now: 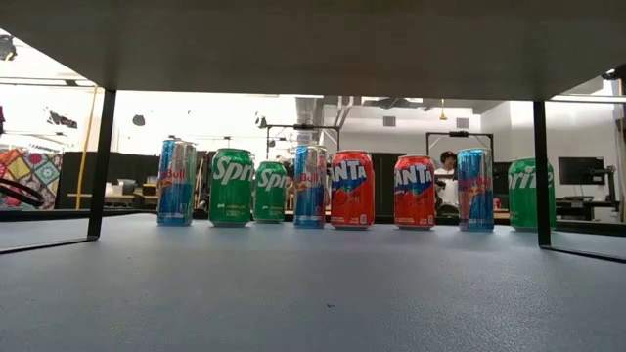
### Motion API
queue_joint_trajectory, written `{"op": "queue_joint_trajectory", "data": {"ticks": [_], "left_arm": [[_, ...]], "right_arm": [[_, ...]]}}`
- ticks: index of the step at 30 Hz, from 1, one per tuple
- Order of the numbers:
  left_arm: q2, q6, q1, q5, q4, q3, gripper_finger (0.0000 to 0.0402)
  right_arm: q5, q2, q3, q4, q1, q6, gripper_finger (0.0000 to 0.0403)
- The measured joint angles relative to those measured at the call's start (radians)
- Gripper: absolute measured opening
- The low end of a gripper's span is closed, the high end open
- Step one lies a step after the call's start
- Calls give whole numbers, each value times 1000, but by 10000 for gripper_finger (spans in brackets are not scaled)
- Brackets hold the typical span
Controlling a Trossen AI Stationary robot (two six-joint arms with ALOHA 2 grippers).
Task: Place canned beverage on shelf
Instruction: Put the right orange soda can on the shelf
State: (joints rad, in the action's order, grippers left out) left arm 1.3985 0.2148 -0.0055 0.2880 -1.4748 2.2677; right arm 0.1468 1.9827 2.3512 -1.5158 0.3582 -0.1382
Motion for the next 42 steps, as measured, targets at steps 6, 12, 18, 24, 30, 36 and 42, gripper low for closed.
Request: {"op": "queue_joint_trajectory", "data": {"ticks": [6, 12, 18, 24, 30, 36, 42], "left_arm": [[-61, -99, 89, -12, 88, -17, 309], [-242, -121, 150, -13, 253, -255, 309], [-472, -161, 225, -43, 558, -675, 309], [-637, -112, 333, -156, 821, -1012, 309], [-688, -70, 436, -250, 917, -1122, 309], [-618, 8, 515, -401, 1055, -1126, 309], [-515, 76, 560, -493, 1107, -1123, 309]], "right_arm": [[-82, -50, 0, 8, 41, -95, 228], [-241, -115, 0, 9, 110, -151, 228], [-438, -127, 0, 10, 180, -175, 228], [-557, -146, -102, 41, 182, -182, 228], [-563, -305, -271, 42, 195, -109, 228], [-488, -590, -556, 302, 182, 82, 228], [-485, -823, -862, 710, 131, 266, 228]]}}
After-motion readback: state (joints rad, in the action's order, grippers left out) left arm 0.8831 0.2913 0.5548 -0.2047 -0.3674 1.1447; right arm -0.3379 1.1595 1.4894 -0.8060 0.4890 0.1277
